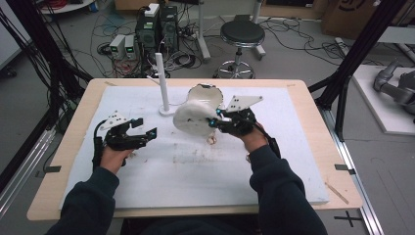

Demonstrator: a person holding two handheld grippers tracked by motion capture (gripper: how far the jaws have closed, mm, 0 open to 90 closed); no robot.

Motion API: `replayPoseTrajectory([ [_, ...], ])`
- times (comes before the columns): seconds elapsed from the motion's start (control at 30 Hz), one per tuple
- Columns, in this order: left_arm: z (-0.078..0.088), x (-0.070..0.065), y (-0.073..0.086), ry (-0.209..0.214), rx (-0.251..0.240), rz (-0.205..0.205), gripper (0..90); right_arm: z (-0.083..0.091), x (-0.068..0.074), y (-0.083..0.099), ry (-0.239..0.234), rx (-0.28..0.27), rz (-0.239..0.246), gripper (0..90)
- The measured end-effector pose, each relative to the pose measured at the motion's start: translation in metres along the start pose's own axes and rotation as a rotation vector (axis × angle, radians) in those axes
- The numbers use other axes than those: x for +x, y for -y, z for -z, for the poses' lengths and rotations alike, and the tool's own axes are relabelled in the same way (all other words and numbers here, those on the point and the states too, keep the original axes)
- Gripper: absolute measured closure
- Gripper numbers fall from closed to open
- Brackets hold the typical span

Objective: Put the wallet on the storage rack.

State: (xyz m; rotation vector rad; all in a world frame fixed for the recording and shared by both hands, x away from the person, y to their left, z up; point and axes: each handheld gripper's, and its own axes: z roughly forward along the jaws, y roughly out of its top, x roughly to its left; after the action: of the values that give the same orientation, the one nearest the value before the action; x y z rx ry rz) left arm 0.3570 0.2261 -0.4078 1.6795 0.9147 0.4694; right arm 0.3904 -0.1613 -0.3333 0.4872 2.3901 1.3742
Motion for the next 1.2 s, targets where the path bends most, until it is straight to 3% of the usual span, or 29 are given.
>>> replayPoseTrajectory([
  [0.17,0.008,0.012,0.002,-0.039,0.002,0.025,22.6,0.001,-0.023,-0.013,0.055,-0.005,0.003,75.9],
  [0.4,0.005,0.013,0.004,-0.033,0.019,0.045,22.6,-0.003,-0.048,-0.033,0.087,-0.006,-0.015,75.8],
  [0.67,0.004,0.013,0.005,-0.028,0.030,0.044,22.7,-0.020,-0.071,-0.051,0.146,0.007,0.039,75.7],
  [0.8,0.003,0.013,0.005,-0.025,0.032,0.048,22.8,-0.030,-0.080,-0.052,0.175,0.047,0.094,75.8],
  [0.93,0.004,0.013,0.006,-0.026,0.033,0.051,22.9,-0.034,-0.085,-0.050,0.199,0.065,0.114,75.7],
  [1.07,0.005,0.014,0.006,-0.027,0.032,0.057,22.9,-0.039,-0.088,-0.039,0.227,0.169,0.165,75.6],
  [1.2,0.005,0.014,0.006,-0.026,0.034,0.057,22.9,-0.043,-0.087,-0.031,0.227,0.206,0.181,75.4],
])
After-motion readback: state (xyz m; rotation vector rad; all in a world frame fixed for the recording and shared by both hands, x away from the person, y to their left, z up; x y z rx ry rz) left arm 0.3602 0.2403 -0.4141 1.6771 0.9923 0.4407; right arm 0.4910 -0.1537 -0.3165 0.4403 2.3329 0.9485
